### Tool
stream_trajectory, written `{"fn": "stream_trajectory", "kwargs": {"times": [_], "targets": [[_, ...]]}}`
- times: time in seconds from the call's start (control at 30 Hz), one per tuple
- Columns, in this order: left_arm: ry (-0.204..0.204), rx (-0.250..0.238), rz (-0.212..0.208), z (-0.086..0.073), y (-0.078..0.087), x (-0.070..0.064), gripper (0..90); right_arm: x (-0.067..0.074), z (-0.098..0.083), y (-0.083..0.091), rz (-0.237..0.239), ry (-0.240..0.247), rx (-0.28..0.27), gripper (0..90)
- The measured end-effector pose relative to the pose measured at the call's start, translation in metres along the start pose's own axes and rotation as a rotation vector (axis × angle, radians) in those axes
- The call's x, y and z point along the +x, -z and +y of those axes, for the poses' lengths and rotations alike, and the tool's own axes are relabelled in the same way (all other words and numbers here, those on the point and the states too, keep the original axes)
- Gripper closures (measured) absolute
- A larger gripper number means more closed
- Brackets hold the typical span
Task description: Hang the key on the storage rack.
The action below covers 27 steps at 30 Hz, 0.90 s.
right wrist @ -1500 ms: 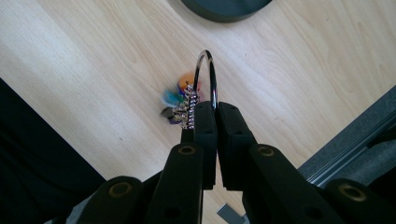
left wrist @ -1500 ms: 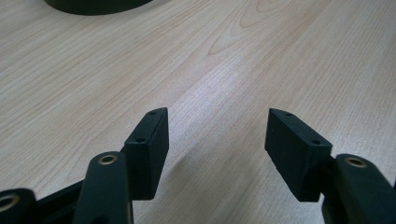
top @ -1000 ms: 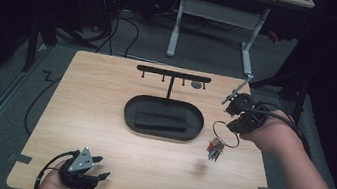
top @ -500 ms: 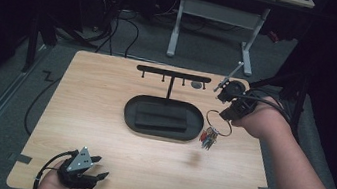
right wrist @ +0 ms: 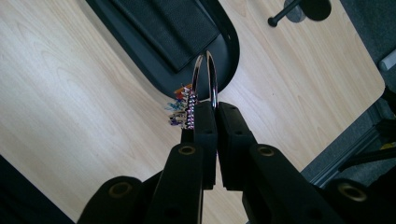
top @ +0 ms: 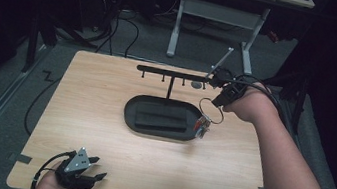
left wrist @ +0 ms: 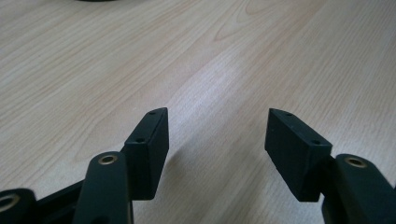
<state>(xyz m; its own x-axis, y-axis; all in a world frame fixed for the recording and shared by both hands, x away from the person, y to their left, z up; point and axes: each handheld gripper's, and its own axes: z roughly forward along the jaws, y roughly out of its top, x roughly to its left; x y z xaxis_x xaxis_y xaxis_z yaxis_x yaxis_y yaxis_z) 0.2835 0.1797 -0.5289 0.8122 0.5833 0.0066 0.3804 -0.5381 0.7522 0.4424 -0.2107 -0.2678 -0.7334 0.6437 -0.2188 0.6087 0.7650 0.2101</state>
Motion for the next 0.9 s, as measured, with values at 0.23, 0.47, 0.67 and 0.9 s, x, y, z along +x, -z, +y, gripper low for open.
{"fn": "stream_trajectory", "kwargs": {"times": [0.23,0.47,0.67,0.9], "targets": [[0.004,-0.009,0.004,0.0,0.004,0.0,40.4,-0.007,0.018,-0.006,-0.005,-0.012,-0.006,87.8],[0.003,-0.014,0.003,0.001,0.004,0.0,40.4,-0.017,0.03,-0.016,0.001,-0.018,0.001,87.8],[-0.008,-0.004,0.003,0.001,0.003,-0.001,40.4,-0.03,0.036,-0.028,-0.004,-0.043,0.006,87.8],[-0.002,-0.007,0.01,0.0,0.003,0.0,40.4,-0.041,0.041,-0.042,-0.001,-0.044,0.012,87.8]]}}
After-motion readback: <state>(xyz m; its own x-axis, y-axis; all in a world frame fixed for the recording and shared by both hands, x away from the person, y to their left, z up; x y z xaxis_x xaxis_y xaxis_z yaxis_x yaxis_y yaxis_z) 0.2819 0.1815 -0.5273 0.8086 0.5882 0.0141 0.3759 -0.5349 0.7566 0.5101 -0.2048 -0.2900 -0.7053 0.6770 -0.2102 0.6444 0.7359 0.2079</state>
